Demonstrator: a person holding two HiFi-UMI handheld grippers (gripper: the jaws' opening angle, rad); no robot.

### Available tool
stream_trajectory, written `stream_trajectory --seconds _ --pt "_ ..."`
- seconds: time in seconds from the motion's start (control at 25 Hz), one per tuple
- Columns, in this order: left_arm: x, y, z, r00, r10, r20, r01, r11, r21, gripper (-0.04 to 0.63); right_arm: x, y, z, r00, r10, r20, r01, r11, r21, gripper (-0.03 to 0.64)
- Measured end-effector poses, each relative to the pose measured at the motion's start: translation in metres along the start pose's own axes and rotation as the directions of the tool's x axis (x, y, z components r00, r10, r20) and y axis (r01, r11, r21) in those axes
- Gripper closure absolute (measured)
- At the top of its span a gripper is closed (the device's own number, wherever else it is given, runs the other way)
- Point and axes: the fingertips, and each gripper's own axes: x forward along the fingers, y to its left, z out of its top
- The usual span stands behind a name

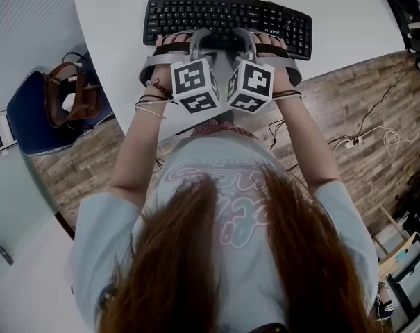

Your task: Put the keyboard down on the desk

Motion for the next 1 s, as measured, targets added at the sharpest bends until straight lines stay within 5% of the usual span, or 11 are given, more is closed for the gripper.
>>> stream_trajectory --seconds 0.64,0.84,1.0 --pt "-0.027 0.012 0.01 0.993 0.024 0.112 -0.006 0.987 -0.161 0.399 -0.031 -0.02 0.007 0.99 -0.103 0.098 0.082 0.977 0.199 0.373" --pt "-0.042 0.023 0.016 0.983 0.075 0.168 -0.039 0.977 -0.209 0.399 -0.048 -0.034 0.006 0.979 -0.153 0.136 0.104 0.942 0.318 0.376" --pt "-0.061 0.041 0.025 0.956 0.151 0.25 -0.067 0.946 -0.316 0.399 -0.067 -0.051 0.01 0.959 -0.204 0.195 0.1 0.893 0.44 0.38"
